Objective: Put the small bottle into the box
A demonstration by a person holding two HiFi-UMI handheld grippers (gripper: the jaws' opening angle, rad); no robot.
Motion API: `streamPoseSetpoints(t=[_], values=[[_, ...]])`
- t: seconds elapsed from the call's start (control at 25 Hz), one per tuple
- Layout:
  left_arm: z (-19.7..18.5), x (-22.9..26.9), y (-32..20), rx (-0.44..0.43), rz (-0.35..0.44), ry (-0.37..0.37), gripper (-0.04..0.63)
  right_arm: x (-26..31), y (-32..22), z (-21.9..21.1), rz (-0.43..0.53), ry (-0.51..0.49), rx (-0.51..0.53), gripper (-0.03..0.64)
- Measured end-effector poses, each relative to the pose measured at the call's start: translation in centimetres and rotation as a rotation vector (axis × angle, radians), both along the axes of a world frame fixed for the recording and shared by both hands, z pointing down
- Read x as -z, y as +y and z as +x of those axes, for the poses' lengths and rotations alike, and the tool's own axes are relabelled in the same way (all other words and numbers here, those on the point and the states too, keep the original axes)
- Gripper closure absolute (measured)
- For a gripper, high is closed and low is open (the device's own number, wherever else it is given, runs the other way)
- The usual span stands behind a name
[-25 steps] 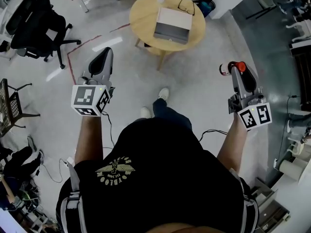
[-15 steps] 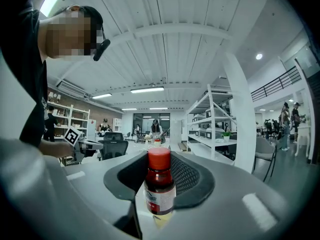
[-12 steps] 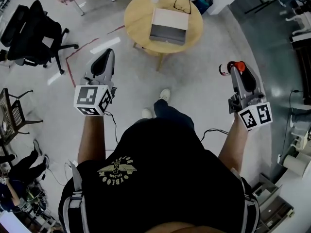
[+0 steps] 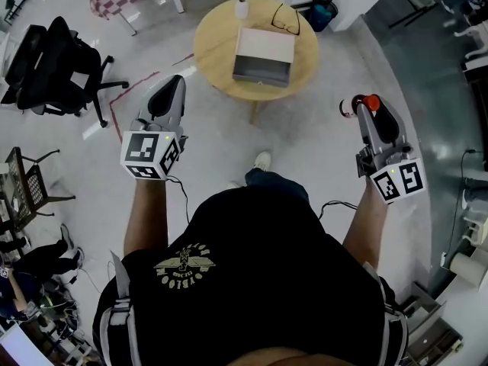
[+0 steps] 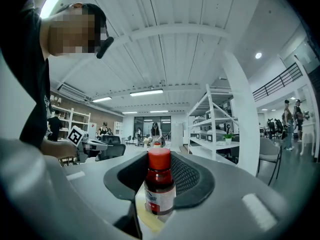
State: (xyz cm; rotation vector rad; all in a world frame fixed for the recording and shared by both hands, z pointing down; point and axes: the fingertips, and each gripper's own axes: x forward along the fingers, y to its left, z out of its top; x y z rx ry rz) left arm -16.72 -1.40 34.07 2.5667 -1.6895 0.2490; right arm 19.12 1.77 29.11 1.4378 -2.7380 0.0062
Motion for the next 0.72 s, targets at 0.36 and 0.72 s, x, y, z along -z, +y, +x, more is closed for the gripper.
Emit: streamPoseSetpoints(t=[0.36,0.72], values=[[4.2,1.2,-4.6,0.018,-0.006,0.037,0.595,-0.2,-6.2,2.6,0.008,-0.037,0.055,0.467],[5.3,2.5,-6.9,0.149,0.034,0.04,0.595,-1.6,-11.0,5.3,-0.008,-0.08,0.122,0.467]])
